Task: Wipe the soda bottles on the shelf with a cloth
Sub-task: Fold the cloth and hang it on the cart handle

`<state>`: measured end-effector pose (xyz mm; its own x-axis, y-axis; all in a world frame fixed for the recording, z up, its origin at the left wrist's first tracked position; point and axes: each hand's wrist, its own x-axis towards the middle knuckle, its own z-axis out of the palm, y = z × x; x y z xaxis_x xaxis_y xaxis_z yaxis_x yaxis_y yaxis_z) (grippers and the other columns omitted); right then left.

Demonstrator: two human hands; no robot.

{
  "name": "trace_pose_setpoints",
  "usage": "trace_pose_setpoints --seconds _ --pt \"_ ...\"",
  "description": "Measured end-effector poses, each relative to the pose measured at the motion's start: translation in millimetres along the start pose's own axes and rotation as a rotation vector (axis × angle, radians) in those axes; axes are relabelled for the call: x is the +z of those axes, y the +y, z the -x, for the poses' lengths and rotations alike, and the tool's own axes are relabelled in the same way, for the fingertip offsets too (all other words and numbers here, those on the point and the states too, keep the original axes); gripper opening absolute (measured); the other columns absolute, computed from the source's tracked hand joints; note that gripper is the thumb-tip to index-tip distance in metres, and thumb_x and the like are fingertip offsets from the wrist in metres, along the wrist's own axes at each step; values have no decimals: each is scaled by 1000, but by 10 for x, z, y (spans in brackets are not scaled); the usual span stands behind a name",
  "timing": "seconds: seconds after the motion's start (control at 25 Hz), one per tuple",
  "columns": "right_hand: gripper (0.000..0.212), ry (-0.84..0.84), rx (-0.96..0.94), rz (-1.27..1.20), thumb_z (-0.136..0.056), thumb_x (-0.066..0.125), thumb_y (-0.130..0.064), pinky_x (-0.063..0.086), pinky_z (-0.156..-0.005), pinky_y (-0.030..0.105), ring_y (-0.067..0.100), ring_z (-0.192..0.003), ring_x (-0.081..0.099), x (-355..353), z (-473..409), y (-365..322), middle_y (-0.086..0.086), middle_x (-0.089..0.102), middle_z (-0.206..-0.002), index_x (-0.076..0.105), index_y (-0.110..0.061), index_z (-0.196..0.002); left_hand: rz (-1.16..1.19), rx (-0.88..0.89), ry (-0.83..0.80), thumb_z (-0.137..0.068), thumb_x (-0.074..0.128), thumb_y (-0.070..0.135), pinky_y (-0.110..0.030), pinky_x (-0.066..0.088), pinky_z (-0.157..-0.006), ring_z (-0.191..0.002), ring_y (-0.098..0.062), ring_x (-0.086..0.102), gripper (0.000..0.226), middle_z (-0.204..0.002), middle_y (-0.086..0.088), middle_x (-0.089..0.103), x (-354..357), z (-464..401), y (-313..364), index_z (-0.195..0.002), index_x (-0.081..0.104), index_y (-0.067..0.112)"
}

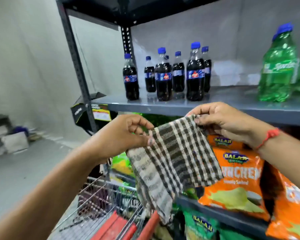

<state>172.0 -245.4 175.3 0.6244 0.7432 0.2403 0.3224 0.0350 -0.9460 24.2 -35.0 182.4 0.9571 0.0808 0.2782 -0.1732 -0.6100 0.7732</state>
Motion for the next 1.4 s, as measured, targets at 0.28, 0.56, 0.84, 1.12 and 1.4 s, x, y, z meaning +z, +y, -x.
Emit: trace_pose_setpoints --seconds 0.28,0.56,0.84,1.12,1.4 --pt "32 -271 205 95 -84 51 9 49 -43 10 -3 -48 59 721 -237 480 -10 67 -53 66 -17 -75 -70 -180 44 -65 75 19 -19 36 -51 -51 -3 44 16 -59 7 49 -67 847 -601 -76 64 21" --pt "29 -511 541 255 -86 46 12 54 -50 26 14 -55 62 1164 -320 1349 1 67 -62 62 -11 -78 189 -577 3 -76 63 11 -23 53 -62 -61 -10 60 3 -66 1 64 523 1353 -1287 -76 60 12" --pt "33 -370 431 562 -85 49 5 38 -44 15 11 -46 45 1570 -493 2023 3 54 -60 62 -20 -69 52 -723 196 -81 57 8 -27 49 -64 -70 -14 53 14 -76 -3 56 915 1312 -1810 -70 55 17" --pt "19 -362 257 754 -87 53 -4 33 -47 17 7 -61 47 1646 -492 2127 -3 58 -86 67 -16 -92 -646 -468 310 -82 55 20 -32 50 -87 -97 -20 57 16 -108 -2 66 1179 1453 -1705 -94 66 18" --pt "18 -199 93 763 -82 50 -2 40 -65 26 18 -80 54 1653 -345 2097 5 64 -96 60 -18 -82 -793 -604 4 -79 50 49 -37 52 -82 -85 -25 64 36 -88 -6 69 1527 1446 -1738 -90 55 15"
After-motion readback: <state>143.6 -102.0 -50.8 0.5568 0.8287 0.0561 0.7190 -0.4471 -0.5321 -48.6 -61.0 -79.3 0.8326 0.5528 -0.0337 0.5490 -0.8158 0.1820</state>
